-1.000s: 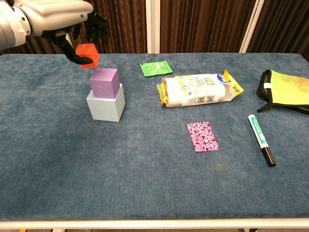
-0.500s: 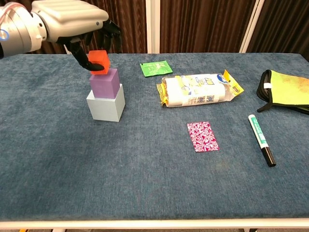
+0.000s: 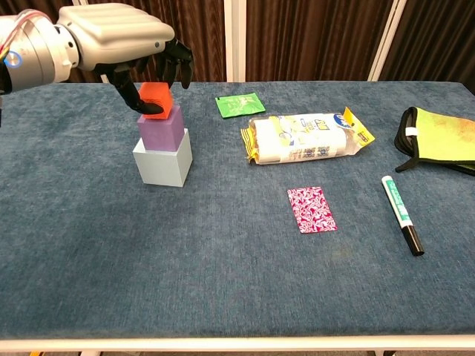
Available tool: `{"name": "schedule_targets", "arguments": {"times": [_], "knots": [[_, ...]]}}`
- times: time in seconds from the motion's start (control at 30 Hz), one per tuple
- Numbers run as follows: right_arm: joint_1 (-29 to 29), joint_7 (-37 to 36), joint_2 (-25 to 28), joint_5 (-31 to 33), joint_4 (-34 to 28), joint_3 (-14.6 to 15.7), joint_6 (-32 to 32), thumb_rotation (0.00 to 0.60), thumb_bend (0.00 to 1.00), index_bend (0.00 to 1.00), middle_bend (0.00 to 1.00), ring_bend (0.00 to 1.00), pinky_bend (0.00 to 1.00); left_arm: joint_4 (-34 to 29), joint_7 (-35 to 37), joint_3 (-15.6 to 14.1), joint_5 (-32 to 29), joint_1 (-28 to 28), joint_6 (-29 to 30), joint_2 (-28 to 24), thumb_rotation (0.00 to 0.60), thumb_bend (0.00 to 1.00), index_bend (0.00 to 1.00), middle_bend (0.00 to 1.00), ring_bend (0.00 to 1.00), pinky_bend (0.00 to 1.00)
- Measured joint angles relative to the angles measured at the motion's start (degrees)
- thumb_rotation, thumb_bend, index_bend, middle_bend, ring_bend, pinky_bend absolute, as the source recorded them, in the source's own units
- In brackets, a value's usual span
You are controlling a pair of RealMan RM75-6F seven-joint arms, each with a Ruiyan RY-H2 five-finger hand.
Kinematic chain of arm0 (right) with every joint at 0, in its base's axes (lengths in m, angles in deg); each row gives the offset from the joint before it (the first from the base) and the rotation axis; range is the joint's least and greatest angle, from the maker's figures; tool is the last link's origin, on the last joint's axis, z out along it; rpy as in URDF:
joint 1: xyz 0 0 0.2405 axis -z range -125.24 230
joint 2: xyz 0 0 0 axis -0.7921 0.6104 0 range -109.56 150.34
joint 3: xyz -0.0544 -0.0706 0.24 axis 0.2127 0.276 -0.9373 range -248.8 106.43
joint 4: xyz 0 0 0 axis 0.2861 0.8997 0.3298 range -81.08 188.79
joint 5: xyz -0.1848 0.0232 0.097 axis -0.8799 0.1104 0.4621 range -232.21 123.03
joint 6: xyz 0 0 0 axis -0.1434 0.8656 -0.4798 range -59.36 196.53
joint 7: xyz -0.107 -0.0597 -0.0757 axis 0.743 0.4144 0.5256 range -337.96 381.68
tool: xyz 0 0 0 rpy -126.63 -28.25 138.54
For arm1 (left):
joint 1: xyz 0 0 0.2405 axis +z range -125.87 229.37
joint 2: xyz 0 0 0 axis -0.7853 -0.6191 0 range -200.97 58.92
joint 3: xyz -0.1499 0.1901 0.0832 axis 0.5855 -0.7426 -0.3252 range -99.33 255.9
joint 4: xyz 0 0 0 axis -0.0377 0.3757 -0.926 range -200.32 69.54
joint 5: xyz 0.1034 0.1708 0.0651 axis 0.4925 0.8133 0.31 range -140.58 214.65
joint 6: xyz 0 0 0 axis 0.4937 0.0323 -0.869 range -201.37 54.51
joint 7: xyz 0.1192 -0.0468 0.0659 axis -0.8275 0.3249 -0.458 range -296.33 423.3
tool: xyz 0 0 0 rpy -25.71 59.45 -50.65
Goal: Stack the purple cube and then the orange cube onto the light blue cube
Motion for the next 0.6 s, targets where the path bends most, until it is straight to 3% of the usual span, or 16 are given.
{"name": "schedule_targets", "arguments": {"times": [0.47, 0.6], "knots": [[-0.2, 0.0, 0.2, 0.6, 0.0, 0.0, -0.6, 0.600, 0.28, 0.02, 0.16, 0.00, 0.00, 1.3, 0.8, -1.2, -0.4, -0.6, -0.2, 0.7, 0.600, 0.33, 0.45, 0.64, 0.44, 0.48], [-0.3, 0.0, 0.3, 0.8, -0.1, -0.1, -0.9, 0.600, 0.27, 0.02, 0.16, 0.00, 0.00, 1.8, 1.3, -1.4, -0.6, -0.7, -0.4, 0.8, 0.600, 0.33, 0.43, 0.58, 0.42, 0.46]]}}
